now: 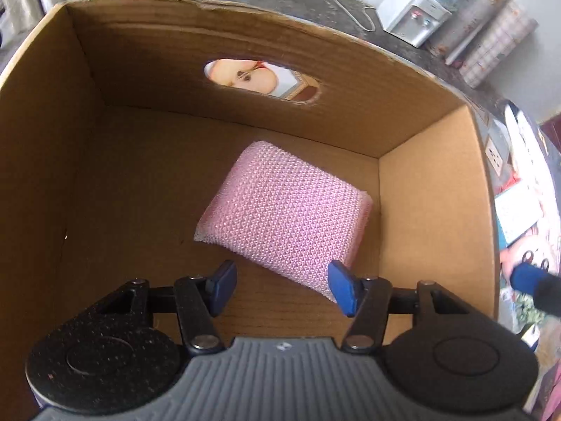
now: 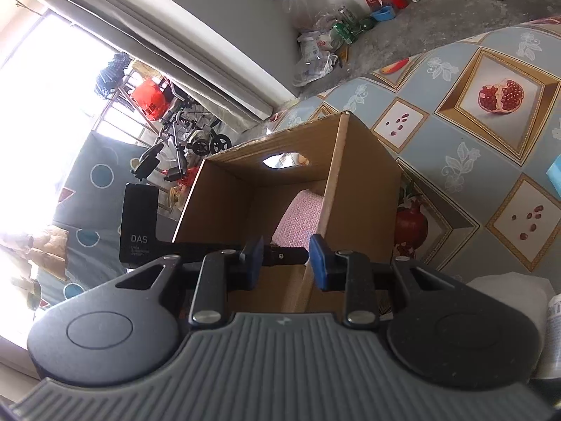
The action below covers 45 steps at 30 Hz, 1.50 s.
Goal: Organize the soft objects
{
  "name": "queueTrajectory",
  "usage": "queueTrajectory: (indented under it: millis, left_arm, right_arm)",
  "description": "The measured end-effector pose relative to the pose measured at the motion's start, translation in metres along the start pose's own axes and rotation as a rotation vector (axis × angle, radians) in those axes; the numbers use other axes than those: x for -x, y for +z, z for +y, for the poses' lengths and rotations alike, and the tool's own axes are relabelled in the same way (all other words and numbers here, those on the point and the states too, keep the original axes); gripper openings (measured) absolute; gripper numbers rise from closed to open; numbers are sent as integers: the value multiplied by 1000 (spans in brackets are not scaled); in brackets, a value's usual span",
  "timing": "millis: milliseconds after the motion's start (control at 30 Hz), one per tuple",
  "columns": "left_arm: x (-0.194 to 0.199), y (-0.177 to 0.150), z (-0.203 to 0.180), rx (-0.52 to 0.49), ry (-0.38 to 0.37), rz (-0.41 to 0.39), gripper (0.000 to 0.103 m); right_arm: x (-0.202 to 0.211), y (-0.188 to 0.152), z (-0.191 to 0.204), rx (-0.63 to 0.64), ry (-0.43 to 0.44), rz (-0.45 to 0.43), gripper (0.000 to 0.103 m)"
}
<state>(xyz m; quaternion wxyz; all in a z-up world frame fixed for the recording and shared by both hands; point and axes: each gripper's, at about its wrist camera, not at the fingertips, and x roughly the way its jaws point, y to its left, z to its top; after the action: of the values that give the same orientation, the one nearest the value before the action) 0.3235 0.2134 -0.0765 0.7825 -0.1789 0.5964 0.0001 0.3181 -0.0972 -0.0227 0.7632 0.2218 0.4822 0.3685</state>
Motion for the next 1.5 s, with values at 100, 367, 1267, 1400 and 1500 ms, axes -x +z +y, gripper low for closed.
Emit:
queueTrajectory:
  millis: [100,367,1267,1400,1500]
  left_arm:
    - [12,-1,1,-12,7,-42,61]
    - [-4,11,36,301,-44,45,65]
    - [-11,42,-59,-263,39,-81,62]
    - [-23,44,-56,-260,-8,-73,65]
    - [-24,45,-53,-182,-8,-76,69]
  right_arm:
    - [7,-2,-1,-1,14,-5,29]
    - [9,-4,-1,-5,32,-12,29]
    - [28,-9,-1,9,15,-31,30]
    - [32,-10,-3,9,5,-37,31]
    - [35,-10,-7,2,-8,-40,31]
